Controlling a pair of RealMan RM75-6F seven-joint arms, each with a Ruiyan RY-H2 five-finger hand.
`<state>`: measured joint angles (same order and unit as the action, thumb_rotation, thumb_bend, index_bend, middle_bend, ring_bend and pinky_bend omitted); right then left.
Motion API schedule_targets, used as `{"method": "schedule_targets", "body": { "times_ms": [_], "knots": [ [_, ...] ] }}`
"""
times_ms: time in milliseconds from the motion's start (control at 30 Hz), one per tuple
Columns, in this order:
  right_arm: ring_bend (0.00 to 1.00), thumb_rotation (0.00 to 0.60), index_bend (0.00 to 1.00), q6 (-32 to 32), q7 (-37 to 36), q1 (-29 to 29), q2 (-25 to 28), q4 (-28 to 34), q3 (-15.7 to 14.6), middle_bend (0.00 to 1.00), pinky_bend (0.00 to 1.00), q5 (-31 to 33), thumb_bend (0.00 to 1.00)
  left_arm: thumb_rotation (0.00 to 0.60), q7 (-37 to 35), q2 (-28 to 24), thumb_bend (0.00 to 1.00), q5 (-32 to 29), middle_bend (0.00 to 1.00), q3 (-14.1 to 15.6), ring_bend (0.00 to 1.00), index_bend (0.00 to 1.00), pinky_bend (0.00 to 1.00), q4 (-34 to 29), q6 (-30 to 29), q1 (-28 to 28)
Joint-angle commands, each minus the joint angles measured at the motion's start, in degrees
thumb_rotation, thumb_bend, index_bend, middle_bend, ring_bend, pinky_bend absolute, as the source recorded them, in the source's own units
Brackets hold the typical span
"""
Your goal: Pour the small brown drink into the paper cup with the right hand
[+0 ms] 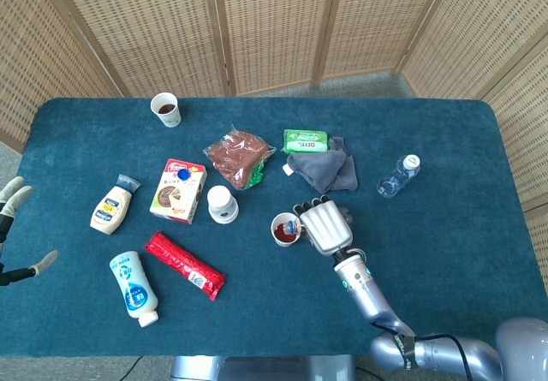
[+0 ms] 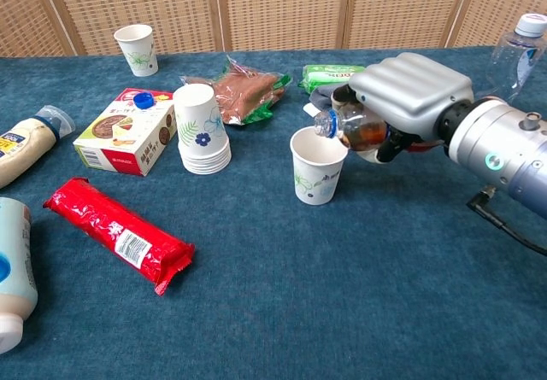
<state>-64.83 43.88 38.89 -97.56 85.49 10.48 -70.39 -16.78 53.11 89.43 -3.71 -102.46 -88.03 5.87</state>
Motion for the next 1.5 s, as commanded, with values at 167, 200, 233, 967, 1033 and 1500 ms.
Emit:
{"method": "schedule_targets", "body": {
  "times_ms": [167,200,233,967,1033,1500],
  "knots": [
    [0.5,0.6,0.4,-0.7,-0.3,-0.1,0.6,0.4,0.0,0.6,0.81,0.5,0.69,0.6,0.0,0.0,0.25,0.1,0.0,0.0,0.0,0.0,0.0,0.1,-0.1,0.0],
    [0.5,0.6,0.4,-0.8,-0.6,-0.2,0.7,0.6,-0.1,0.6,0.81,0.5,0.69,0.6,0.0,0.0,0.26,0.1,0.0,0.0,0.0,0.0,0.0,0.2,-0.1,0.0],
    [0.5,0.6,0.4,-0.9,-0.9,-0.5,0.9,0.9,-0.3,0.6,0.81,0.5,0.69,0.6,0.1,0.1,0.26,0.1,0.0,0.1,0.0,0.0,0.0,0.2,0.0,0.0],
    [0.5,0.6,0.4,-2.5,2.4,-0.6,2.1,-0.2,-1.9,0.6,0.81,-0.9,0.7,0.6,1.0,0.3,0.26,0.6,0.0,0.3,0.0,0.0,0.0,0.1,0.1,0.2],
    [0.5,0.6,0.4,-2.5,3.0,-0.4,2.1,-0.5,-2.1,0.6,0.81,-1.4,0.7,0.6,1.1,0.3,0.26,0.4,0.0,0.3,0.0,0.0,0.0,0.1,0.1,0.2],
    [0.5,0.6,0.4,-4.1,7.6,0.0,0.7,-2.3,-2.6,0.6,0.8,-2.9,0.72,0.6,0.4,0.1,0.26,0.7,0.0,0.5,0.0,0.0,0.0,0.2,0.5,0.4]
  ]
}}
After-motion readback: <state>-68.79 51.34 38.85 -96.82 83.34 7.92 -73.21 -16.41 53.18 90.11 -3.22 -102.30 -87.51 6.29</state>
